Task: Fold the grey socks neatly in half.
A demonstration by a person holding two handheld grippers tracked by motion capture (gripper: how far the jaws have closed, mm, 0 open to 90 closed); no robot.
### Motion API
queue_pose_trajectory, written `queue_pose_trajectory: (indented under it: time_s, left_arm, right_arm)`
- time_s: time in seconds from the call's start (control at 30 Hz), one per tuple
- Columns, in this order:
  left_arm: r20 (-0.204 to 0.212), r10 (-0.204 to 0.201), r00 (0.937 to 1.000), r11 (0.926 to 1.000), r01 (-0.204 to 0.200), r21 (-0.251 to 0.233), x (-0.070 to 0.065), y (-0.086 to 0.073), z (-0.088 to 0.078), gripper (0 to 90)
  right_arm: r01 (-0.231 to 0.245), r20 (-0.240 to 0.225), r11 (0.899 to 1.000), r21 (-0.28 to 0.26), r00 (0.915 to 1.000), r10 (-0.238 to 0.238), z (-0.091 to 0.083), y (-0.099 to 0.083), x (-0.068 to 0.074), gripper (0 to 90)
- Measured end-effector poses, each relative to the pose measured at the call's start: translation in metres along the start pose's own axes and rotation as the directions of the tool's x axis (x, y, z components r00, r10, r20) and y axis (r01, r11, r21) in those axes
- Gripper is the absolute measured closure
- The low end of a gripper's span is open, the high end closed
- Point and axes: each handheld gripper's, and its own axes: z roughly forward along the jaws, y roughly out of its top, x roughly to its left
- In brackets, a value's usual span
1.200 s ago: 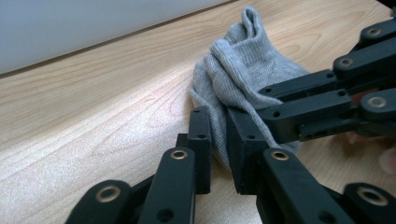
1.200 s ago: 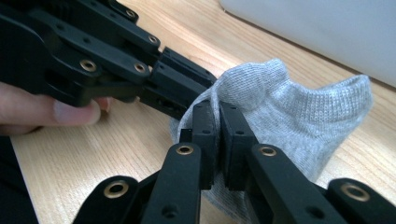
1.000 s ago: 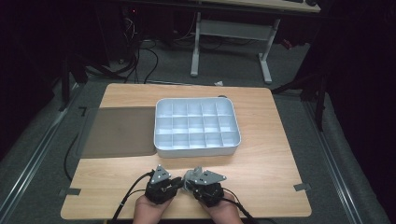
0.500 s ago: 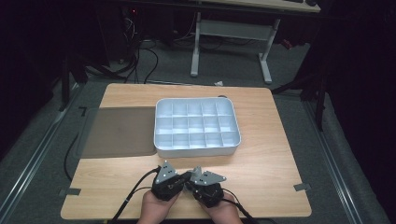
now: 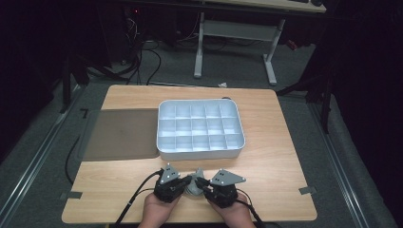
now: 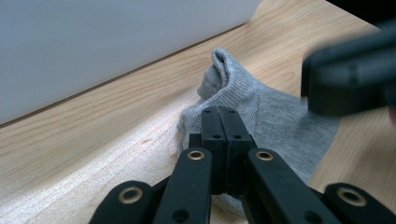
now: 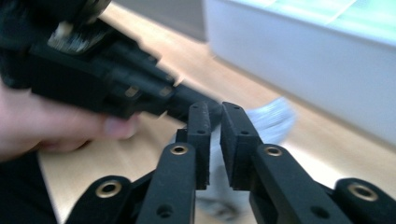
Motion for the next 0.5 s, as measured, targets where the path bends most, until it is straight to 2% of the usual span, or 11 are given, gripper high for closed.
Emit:
queue_pose_trajectory:
  time_s: [0.03, 0.13, 0.17, 0.2, 0.27, 0.43, 0.5]
  left_arm:
    - [0.003, 0.001, 1.0000, 1.0000, -0.001, 0.000, 0.000, 0.000, 0.000, 89.9]
    - [0.006, 0.003, 1.0000, 1.0000, -0.003, 0.000, 0.001, 0.000, 0.000, 89.8]
    - [0.006, 0.003, 1.0000, 1.0000, -0.003, 0.000, 0.001, 0.000, 0.000, 89.9]
    - [0.009, 0.004, 1.0000, 1.0000, -0.004, 0.001, 0.001, 0.000, 0.000, 89.8]
    - [0.007, 0.007, 1.0000, 1.0000, -0.007, 0.002, 0.000, 0.000, 0.000, 89.8]
    - [-0.002, 0.014, 0.9999, 0.9999, -0.014, 0.006, 0.000, 0.000, 0.000, 89.8]
    - [-0.021, 0.027, 0.9994, 0.9996, -0.027, 0.007, 0.000, 0.000, 0.000, 89.8]
  right_arm:
    - [0.001, 0.015, 1.000, 0.007, 0.9999, -0.001, -0.001, 0.004, -0.007, 85.1]
    - [0.011, 0.017, 0.998, 0.055, 0.9998, -0.012, 0.006, 0.001, -0.010, 85.2]
    - [0.011, 0.017, 0.998, 0.055, 0.9998, -0.012, 0.006, 0.001, -0.010, 85.2]
    - [0.014, 0.016, 0.996, 0.091, 0.9998, -0.015, 0.012, -0.005, -0.011, 85.1]
    - [0.025, 0.028, 0.993, 0.112, 0.9992, -0.029, 0.015, -0.010, -0.010, 84.8]
    - [0.037, 0.034, 0.990, 0.138, 0.9985, -0.042, 0.016, -0.016, -0.011, 83.6]
    - [0.050, 0.035, 0.988, 0.146, 0.9978, -0.055, 0.017, -0.020, -0.011, 82.8]
